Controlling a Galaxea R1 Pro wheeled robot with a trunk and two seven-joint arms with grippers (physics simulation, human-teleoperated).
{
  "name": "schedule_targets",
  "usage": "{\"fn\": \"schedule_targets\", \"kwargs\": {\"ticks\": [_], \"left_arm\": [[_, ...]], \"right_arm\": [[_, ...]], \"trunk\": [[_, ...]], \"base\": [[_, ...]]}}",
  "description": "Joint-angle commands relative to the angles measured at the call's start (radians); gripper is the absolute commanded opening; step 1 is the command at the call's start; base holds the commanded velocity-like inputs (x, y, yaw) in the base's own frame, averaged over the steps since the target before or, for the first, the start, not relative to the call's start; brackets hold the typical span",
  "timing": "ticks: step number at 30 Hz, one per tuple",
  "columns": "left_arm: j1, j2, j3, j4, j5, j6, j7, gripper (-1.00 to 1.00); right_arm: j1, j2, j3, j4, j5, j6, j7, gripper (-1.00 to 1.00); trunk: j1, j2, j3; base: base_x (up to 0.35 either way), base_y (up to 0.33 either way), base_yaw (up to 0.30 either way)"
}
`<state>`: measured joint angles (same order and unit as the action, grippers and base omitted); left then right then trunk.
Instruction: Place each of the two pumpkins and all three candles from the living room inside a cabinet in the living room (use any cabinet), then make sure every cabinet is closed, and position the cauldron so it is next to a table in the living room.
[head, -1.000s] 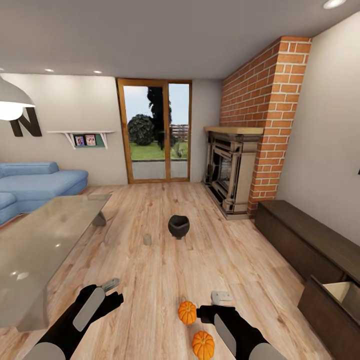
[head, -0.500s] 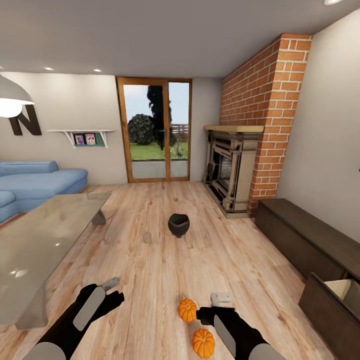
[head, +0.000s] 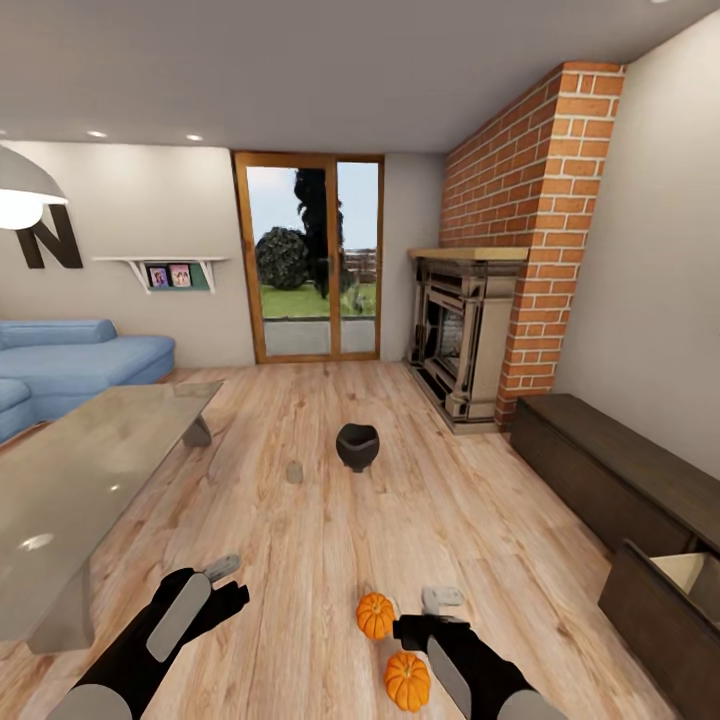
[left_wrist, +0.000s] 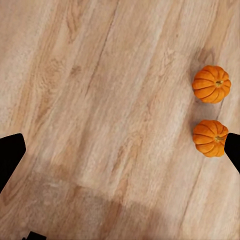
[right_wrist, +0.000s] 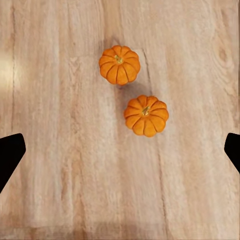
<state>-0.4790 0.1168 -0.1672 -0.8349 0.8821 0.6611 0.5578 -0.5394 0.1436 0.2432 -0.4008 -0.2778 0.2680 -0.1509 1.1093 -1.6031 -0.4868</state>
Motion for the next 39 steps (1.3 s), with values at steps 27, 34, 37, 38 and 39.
{"fn": "schedule_targets", "kwargs": {"ticks": [27,34,37,38,39], "left_arm": [[0.0,-0.002,-0.004,-0.002,0.011,0.0,0.008,1.0],[-0.001,-0.003,-0.004,-0.002,0.011,0.0,0.007,1.0],[-0.001,-0.003,-0.004,-0.003,0.011,0.001,0.007,1.0],[-0.001,-0.003,-0.004,-0.003,0.012,0.001,0.007,1.0],[-0.001,-0.003,-0.003,-0.003,0.012,0.001,0.007,1.0]], "right_arm": [[-0.001,-0.003,0.008,0.069,-0.012,-0.189,-0.018,1.0],[-0.001,-0.005,0.008,0.069,-0.017,-0.195,-0.011,1.0],[-0.001,-0.006,0.004,0.071,-0.022,-0.186,0.021,1.0],[-0.001,-0.006,0.001,0.073,-0.024,-0.184,0.049,1.0],[-0.001,-0.007,-0.004,0.075,-0.029,-0.182,0.083,1.0]], "trunk": [[0.104,-0.19,-0.086],[0.13,-0.239,-0.108],[0.142,-0.26,-0.117],[0.146,-0.267,-0.12],[0.15,-0.274,-0.123]], "base": [[0.0,0.0,0.0],[0.0,0.0,0.0],[0.0,0.0,0.0],[0.0,0.0,0.0],[0.0,0.0,0.0]]}}
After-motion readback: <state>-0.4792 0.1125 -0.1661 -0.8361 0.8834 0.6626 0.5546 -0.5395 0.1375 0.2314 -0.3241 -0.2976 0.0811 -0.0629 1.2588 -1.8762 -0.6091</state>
